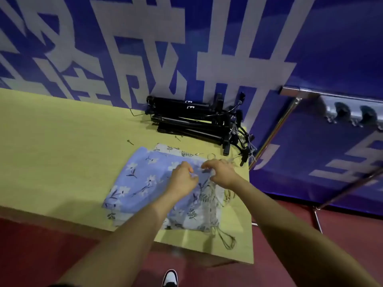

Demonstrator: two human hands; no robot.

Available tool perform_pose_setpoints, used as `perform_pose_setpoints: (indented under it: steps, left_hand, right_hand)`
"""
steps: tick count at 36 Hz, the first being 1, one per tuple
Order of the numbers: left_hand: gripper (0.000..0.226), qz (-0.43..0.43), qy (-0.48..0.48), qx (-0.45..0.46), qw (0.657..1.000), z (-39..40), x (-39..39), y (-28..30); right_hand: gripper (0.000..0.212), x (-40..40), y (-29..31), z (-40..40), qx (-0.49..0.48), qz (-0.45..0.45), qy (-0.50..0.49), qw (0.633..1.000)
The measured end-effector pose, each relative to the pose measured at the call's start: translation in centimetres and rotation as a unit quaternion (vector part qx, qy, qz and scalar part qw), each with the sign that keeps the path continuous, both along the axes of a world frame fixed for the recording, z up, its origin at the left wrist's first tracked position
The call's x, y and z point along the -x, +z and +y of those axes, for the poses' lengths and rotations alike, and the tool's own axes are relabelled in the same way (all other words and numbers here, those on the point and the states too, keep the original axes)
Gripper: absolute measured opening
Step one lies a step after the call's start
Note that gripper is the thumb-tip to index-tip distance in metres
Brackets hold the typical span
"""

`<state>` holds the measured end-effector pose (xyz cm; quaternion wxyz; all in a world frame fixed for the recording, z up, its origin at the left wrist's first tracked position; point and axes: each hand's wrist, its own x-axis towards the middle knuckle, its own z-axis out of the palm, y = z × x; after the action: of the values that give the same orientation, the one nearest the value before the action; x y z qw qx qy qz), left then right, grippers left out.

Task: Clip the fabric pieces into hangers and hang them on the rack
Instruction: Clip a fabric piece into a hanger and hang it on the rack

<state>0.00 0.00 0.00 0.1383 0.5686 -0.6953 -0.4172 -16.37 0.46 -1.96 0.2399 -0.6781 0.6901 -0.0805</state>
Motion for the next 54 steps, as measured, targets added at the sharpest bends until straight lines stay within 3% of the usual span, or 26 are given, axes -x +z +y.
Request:
perform_pose_setpoints:
  steps: [3,6,9,12,17,20,23,29,32,36,44,47,52,54]
  left_hand:
    - [0.023,-0.068,-0.039,0.009,0.997,-0.1,0.5,-1.6]
    - [0.039,-0.117,-0.063,-0.001,0.991,0.1,0.6,-2.4]
    - [0.054,-0.168,-0.068,0.027,0.983,0.1,0.9,-2.8]
    - [0.048,-0.172,-0.026,0.062,0.983,0.2,1.3,-2.3]
    - [0.024,-0.211,-0.024,0.174,0.962,0.0,-0.1,0.3]
    - [0.03,-0.274,-0.105,0.216,0.931,-0.4,-1.6,1.5]
    - [0.044,-0.311,-0.148,0.201,0.917,-1.7,-3.2,1.4]
    - [0.066,-0.228,-0.066,0.167,0.957,-5.1,-4.7,1.0]
    - [0.067,-0.184,-0.008,0.154,0.971,-7.1,-5.4,1.4]
    - [0.068,-0.134,0.027,0.155,0.978,-10.2,-6.2,1.9]
    - [0.069,-0.116,-0.006,0.161,0.98,-14.0,-6.6,-0.1]
    - [0.069,-0.1,-0.021,0.143,0.984,-14.6,-6.7,-0.8]
    - [0.07,-0.075,-0.038,0.113,0.99,-15.0,-7.0,-1.3]
    - [0.07,-0.068,-0.05,0.104,0.991,-15.1,-7.1,-0.9]
  right_hand:
    - [0.042,-0.3,-1.6,0.0,-0.009,0.072,0.031,0.997]
    - [0.022,-0.3,-2.9,-0.2,0.044,0.06,0.019,0.997]
    - [0.017,-0.4,-3.2,-0.8,0.094,0.019,0.008,0.995]
    - [0.016,-1.1,-2.6,-1.1,0.131,-0.077,0.012,0.988]
    - [0.02,-2.4,-0.5,-1.5,0.174,-0.098,0.021,0.98]
    - [0.018,-2.8,-0.1,-2.2,0.164,-0.098,0.011,0.982]
    - [0.016,-3.1,-0.3,-2.6,0.135,-0.12,-0.006,0.983]
    - [0.024,-2.9,-0.3,-4.4,0.159,-0.177,-0.107,0.965]
    - [0.025,-2.0,-0.8,-6.2,0.132,-0.147,-0.173,0.965]
    - [0.029,-1.0,-2.4,-8.7,0.063,-0.077,-0.19,0.977]
    - [0.036,-0.5,-6.2,-11.9,-0.004,0.076,-0.127,0.989]
    - [0.028,-0.5,-7.1,-12.5,0.0,0.137,-0.115,0.984]
    - [0.025,-0.8,-7.8,-12.9,-0.015,0.153,-0.129,0.98]
    - [0.021,-0.9,-7.6,-12.8,0.021,0.126,-0.144,0.981]
